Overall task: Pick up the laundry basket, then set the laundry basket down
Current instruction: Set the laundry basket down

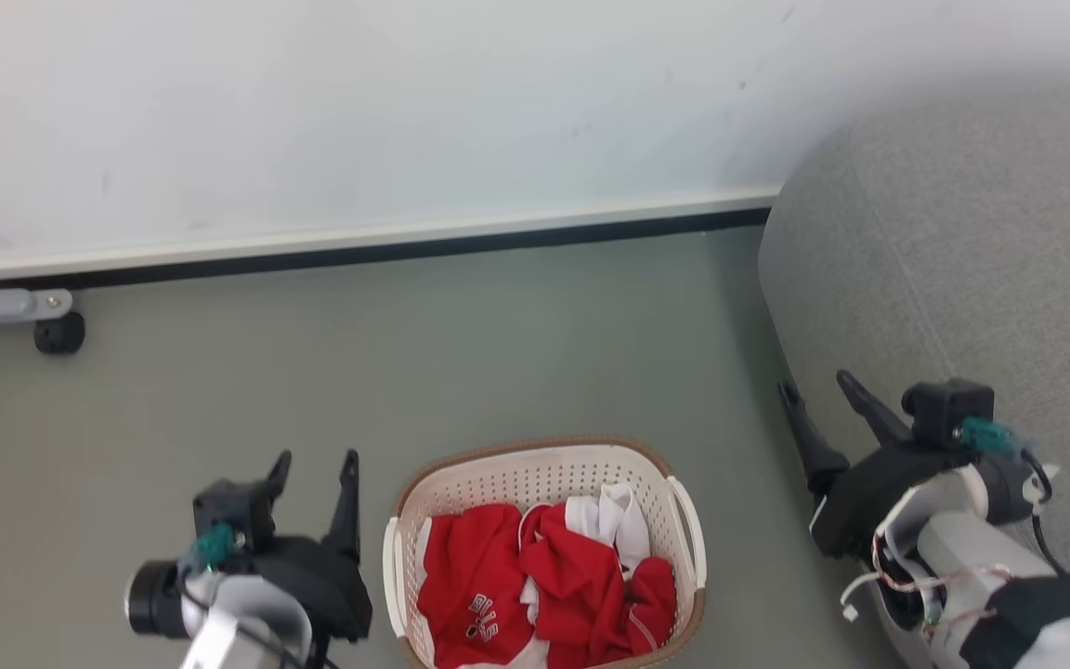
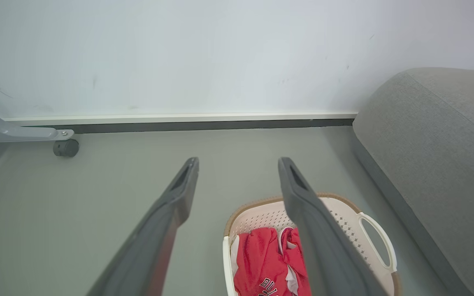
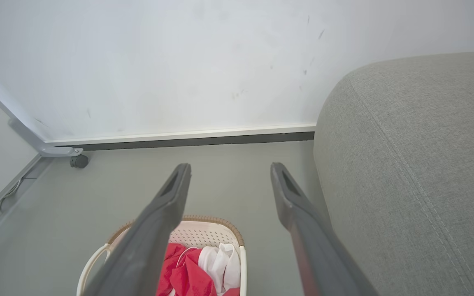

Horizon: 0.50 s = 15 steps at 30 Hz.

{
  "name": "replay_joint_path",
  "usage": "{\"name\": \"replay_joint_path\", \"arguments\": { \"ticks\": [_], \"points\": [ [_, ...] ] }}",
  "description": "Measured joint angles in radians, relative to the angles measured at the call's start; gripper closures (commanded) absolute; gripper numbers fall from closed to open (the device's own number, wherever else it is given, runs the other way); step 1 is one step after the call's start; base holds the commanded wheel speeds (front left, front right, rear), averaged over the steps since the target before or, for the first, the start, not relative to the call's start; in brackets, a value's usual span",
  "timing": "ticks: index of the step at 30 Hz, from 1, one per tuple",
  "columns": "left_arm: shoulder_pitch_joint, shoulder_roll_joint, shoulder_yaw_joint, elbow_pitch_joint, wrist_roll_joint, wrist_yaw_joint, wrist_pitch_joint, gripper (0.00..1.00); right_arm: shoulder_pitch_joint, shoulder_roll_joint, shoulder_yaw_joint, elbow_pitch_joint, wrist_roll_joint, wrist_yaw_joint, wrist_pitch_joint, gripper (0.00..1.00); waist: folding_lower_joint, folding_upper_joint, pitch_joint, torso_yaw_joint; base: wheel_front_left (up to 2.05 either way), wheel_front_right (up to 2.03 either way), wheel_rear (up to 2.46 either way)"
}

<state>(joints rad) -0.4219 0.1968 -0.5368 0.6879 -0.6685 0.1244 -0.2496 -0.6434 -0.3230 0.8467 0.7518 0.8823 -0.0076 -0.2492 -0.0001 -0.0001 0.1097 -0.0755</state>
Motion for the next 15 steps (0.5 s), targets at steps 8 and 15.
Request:
{"name": "replay_joint_path", "arguments": {
  "ticks": [8,15],
  "points": [
    [0.174,0.011,0.143,-0.192,0.108,0.000,0.000,0.00,0.127,-0.039,-0.053,-0.165,-0.053,-0.060,0.000,0.00,0.0000,0.0000,-0.054,0.004,0.00,0.00,0.00],
    [0.313,-0.026,0.279,-0.344,0.227,0.000,0.000,0.00,0.228,-0.077,-0.096,-0.294,-0.108,-0.099,0.000,0.00,0.0000,0.0000,-0.089,0.003,0.00,0.00,0.00]
  ]
}}
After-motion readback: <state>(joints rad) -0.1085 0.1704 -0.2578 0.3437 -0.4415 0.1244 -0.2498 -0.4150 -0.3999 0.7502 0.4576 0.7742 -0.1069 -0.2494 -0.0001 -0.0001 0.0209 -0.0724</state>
